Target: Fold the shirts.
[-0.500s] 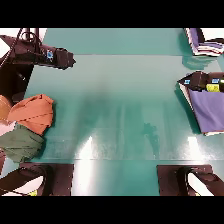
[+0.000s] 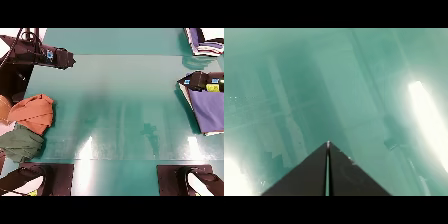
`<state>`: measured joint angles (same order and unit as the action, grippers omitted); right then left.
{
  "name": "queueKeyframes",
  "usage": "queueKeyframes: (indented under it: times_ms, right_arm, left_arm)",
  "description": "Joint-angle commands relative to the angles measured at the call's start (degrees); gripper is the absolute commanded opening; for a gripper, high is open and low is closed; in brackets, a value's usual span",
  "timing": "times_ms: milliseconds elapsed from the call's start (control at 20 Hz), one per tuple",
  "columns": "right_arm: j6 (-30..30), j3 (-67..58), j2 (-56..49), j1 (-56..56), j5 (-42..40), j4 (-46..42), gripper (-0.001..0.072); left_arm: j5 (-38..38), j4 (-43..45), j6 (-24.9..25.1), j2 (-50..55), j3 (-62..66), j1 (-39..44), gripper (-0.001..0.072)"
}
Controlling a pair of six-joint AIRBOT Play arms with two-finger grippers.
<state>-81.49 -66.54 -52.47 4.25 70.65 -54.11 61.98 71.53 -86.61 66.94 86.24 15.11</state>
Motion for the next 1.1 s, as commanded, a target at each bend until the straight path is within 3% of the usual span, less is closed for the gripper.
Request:
queueKeyframes:
  times_ms: [0, 100, 350, 450, 500, 550, 600, 650, 850, 1050]
  right_arm:
    - [0.00, 0.04, 0.02, 0.02, 0.00, 0.00, 0.0015]
    - [-0.02, 0.04, 0.02, 0.02, 0.00, 0.02, 0.0015]
    - [-0.02, 0.04, 0.04, 0.02, 0.17, 0.02, 0.0015]
    - [-0.02, 0.04, 0.02, 0.02, -0.22, 0.02, 0.0015]
    - [-0.02, 0.04, 0.02, 0.02, -0.39, 0.02, 0.0015]
    - [-0.02, 0.04, 0.02, 0.02, -0.48, 0.02, 0.0015]
    - [-0.02, 0.04, 0.02, 0.02, -0.48, 0.02, 0.0015]
    - [-0.02, 0.04, 0.02, 0.02, -0.48, 0.02, 0.0015]
    - [-0.02, 0.04, 0.02, 0.07, -0.42, 0.02, 0.0015]
    - [-0.04, 0.04, 0.02, 0.07, -0.17, 0.04, 0.0015]
  left_arm:
    - [-0.59, -0.50, -0.46, 0.02, 0.00, 0.02, 0.0027]
    - [-4.81, 0.74, 0.22, -0.09, 0.11, -0.17, 0.0026]
    - [9.60, 18.29, -1.68, -3.10, -1.20, -11.41, 0.0027]
    - [13.40, 20.70, -1.42, -3.85, -5.88, -17.64, 0.0029]
    - [13.88, 20.83, -1.42, -3.85, -9.20, -20.15, 0.0155]
    - [13.27, 20.87, -1.46, -3.85, -13.33, -22.32, 0.0518]
    - [11.32, 20.90, -1.46, -3.85, -17.55, -23.89, 0.0711]
    - [8.57, 20.94, -1.44, -3.82, -22.08, -25.11, 0.0653]
    - [-2.75, 21.29, -1.46, -2.40, -34.58, -26.47, 0.0644]
    - [-4.04, 21.29, -1.55, -0.66, -35.63, -26.47, 0.0617]
